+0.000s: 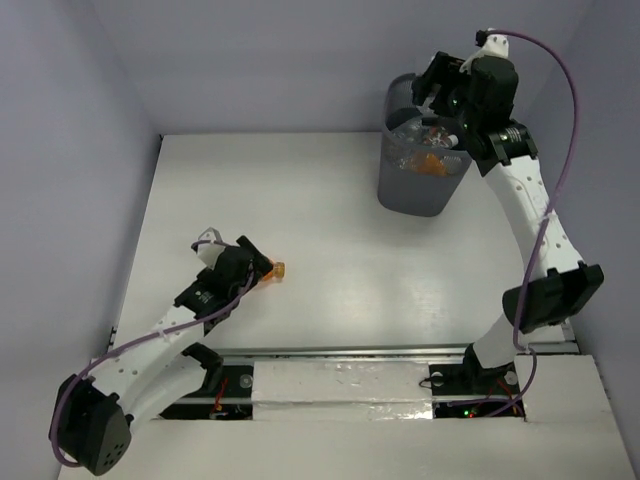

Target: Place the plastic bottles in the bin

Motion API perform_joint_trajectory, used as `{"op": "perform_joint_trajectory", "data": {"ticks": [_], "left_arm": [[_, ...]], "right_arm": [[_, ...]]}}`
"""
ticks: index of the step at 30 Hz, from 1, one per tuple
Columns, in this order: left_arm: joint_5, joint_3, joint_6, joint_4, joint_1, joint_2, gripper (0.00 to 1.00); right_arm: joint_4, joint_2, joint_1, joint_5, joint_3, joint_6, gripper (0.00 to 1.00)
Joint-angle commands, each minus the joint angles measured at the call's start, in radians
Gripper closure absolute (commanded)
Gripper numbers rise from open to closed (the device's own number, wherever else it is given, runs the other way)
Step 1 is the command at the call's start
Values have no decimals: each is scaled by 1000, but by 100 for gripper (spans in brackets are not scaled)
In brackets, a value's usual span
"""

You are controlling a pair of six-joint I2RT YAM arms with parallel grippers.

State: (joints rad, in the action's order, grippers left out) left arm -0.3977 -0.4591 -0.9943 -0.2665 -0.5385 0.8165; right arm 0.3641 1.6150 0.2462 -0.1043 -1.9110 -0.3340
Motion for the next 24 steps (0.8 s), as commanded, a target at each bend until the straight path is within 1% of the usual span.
{"op": "perform_joint_trajectory", "data": {"ticks": [1,2,3,4,5,6,7,8,11,12,13,15,16,18,19,22,23,24], "left_arm": [[-52,17,-38,53,15,39,1],[-59,20,-35,58,15,52,1],[-62,26,-30,64,26,73,1],[-66,30,-29,79,37,81,1],[-69,34,-29,87,37,90,1],[-70,45,-29,96,49,101,1],[-70,51,-27,122,60,105,1],[-64,65,-27,150,69,114,1],[-58,77,-23,187,69,134,1],[-58,80,-21,197,69,156,1],[-58,79,-17,217,69,168,1],[-52,66,-9,237,69,211,2],[-50,62,-7,259,69,225,3],[-41,48,3,297,69,268,5],[-40,42,8,331,69,282,7],[-29,5,46,383,69,343,25],[-20,-9,60,407,69,358,33],[-1,-45,90,417,69,384,37]], "right_arm": [[61,28,-38,-54,-69,13,10],[73,28,-38,-54,-65,13,5],[69,20,-38,-52,-48,12,4],[52,4,-38,-34,-21,9,4],[1,-48,-38,-23,18,-3,4],[-26,-81,-38,-14,97,-10,4],[-49,-113,-38,7,134,-17,4],[-92,-177,-38,30,212,-31,4],[-146,-263,-38,66,317,-57,5],[-165,-320,-38,80,357,-68,5],[-181,-346,-38,103,436,-76,5],[-220,-415,-38,155,510,-102,6],[-229,-432,-38,185,580,-111,6],[-261,-464,-28,222,642,-137,6],[-261,-486,-16,248,667,-140,6],[-274,-521,7,287,763,-152,6],[-274,-553,7,288,808,-157,6],[-275,-572,7,290,828,-158,6]]}}
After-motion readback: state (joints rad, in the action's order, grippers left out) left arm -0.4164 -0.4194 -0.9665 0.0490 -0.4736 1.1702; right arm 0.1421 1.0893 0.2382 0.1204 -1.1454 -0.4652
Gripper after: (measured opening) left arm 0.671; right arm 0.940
